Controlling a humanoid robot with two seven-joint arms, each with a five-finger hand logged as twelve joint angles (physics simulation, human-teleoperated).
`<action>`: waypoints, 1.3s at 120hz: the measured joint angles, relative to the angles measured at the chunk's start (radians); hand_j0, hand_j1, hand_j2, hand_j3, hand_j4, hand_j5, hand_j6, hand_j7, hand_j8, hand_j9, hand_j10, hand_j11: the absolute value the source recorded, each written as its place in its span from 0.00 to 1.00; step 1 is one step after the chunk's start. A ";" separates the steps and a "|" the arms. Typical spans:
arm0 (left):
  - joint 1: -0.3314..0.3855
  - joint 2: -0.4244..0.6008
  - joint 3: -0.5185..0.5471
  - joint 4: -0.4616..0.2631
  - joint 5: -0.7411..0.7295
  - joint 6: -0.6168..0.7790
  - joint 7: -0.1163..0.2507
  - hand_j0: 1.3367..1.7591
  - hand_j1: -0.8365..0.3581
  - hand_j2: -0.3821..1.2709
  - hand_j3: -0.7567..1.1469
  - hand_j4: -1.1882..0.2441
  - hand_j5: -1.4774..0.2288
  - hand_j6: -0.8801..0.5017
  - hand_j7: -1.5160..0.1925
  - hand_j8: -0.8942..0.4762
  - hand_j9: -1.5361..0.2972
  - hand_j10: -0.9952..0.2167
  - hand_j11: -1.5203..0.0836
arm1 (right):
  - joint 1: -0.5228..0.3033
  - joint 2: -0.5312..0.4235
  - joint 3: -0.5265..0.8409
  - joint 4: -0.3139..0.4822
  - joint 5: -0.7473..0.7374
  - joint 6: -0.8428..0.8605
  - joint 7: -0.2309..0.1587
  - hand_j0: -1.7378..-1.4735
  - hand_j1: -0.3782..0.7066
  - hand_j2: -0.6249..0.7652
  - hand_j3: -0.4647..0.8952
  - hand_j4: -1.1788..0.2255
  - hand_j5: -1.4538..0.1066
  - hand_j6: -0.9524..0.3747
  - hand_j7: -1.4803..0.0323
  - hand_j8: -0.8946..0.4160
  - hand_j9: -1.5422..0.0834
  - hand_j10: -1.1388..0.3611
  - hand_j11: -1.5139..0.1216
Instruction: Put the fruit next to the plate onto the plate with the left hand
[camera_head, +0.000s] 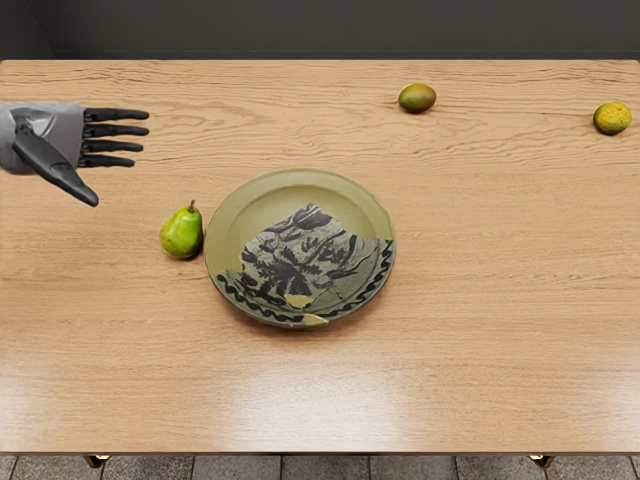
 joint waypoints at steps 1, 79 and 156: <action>0.000 0.000 0.000 -0.001 0.000 0.000 0.000 0.76 0.99 0.23 0.40 0.83 0.87 0.64 0.89 0.65 0.84 0.82 0.95 | 0.000 0.000 0.000 0.000 0.000 0.000 0.000 0.30 0.06 0.45 0.34 0.82 0.91 0.70 0.96 0.66 0.93 0.74 0.90; -0.107 -0.078 -0.008 0.010 0.461 0.000 0.007 0.76 0.99 0.23 0.40 0.83 0.87 0.64 0.89 0.65 0.84 0.82 0.95 | 0.002 0.000 -0.008 0.002 -0.008 0.004 0.001 0.30 0.06 0.45 0.34 0.82 0.91 0.70 0.96 0.66 0.93 0.74 0.90; 0.004 -0.154 -0.006 -0.131 0.993 0.083 -0.135 0.76 0.99 0.23 0.40 0.83 0.87 0.63 0.89 0.65 0.84 0.82 0.95 | 0.006 0.000 -0.007 0.002 -0.008 0.004 0.001 0.30 0.06 0.45 0.34 0.82 0.91 0.70 0.96 0.66 0.93 0.74 0.90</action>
